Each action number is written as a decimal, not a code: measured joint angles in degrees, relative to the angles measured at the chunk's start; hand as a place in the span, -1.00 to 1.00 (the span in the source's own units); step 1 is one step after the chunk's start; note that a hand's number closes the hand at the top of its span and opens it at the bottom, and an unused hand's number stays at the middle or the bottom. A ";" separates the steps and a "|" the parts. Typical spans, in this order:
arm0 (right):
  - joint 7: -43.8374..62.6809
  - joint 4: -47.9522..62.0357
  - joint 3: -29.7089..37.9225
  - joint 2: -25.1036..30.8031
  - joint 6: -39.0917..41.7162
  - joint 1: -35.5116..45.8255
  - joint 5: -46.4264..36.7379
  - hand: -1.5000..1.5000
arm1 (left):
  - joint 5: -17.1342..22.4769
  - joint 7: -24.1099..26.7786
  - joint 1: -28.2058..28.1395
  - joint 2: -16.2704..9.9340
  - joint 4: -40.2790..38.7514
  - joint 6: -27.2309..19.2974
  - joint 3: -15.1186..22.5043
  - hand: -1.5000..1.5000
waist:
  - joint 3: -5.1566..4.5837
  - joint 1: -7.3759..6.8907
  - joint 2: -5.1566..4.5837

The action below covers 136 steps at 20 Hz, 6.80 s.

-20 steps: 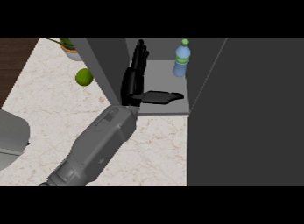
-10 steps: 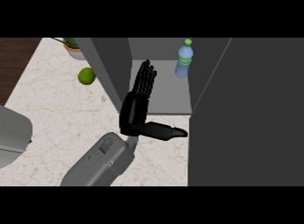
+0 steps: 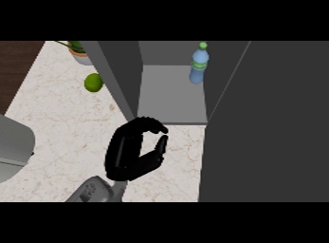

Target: Pick up the bottled water, place it into the cabinet and close the cabinet

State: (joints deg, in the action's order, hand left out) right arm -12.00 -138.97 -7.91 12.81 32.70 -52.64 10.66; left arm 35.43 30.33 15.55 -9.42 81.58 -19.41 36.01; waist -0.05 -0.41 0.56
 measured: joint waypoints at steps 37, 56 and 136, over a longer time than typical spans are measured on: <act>4.71 -3.82 -25.33 5.59 -2.48 4.00 -10.15 1.00 | 15.29 2.32 -36.49 -27.43 30.25 16.77 -18.59 -1.00 | -0.80 -5.23 -0.67; 11.44 -3.42 -23.95 9.06 -2.73 20.63 -9.17 1.00 | 18.24 1.24 -37.46 -33.53 30.28 25.97 -22.65 -1.00 | -1.37 -13.53 -2.15; 39.03 68.72 -12.99 -12.86 -38.69 108.03 5.63 -1.00 | 24.01 2.64 -40.02 -35.85 21.60 36.48 -32.05 -1.00 | -0.18 -9.48 -1.22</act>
State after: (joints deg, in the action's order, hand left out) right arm 27.02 -70.26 -20.90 -0.05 -5.99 55.39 16.29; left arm 59.43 32.97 -24.47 -45.27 103.18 17.06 3.96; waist -0.23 -9.89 -0.66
